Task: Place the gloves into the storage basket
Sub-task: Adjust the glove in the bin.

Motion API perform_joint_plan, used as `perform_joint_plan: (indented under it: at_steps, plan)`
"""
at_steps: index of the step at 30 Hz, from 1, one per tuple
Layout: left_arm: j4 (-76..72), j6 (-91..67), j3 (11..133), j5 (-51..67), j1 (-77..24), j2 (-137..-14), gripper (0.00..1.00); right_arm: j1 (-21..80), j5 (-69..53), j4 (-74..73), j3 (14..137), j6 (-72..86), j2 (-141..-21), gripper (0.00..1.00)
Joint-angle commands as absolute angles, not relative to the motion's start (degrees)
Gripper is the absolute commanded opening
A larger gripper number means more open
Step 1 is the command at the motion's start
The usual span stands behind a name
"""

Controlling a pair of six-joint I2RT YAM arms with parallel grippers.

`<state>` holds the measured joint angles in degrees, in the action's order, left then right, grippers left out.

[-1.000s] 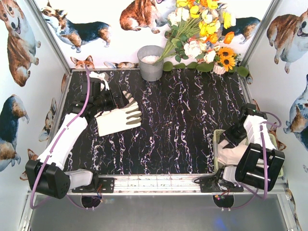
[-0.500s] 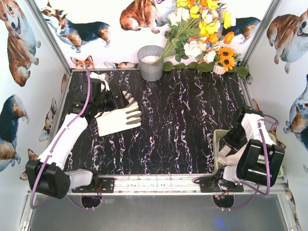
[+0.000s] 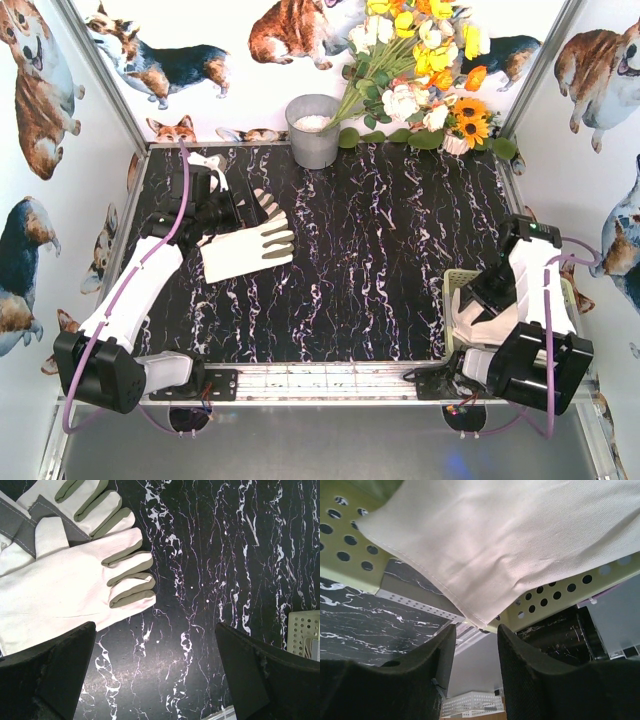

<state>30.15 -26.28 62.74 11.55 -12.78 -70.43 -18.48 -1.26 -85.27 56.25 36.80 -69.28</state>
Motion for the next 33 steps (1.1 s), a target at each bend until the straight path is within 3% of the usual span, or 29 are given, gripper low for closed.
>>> perform_joint_plan:
  at_steps: [1, 14, 33]
  plan:
    - [28.93, -25.76, 62.47, 12.27, -11.9, -70.14, 1.0, -18.2, -1.64, -86.41, 54.27, 38.41, -69.18, 0.4]
    - [28.82, -25.67, 62.14, 12.23, -11.89, -70.49, 1.0, -18.2, -4.98, -80.91, 51.24, 39.98, -73.89, 0.37]
    - [30.26, -23.37, 61.75, 11.81, -11.88, -71.65, 1.0, -16.96, 5.29, -86.52, 54.6, 37.23, -83.64, 0.32]
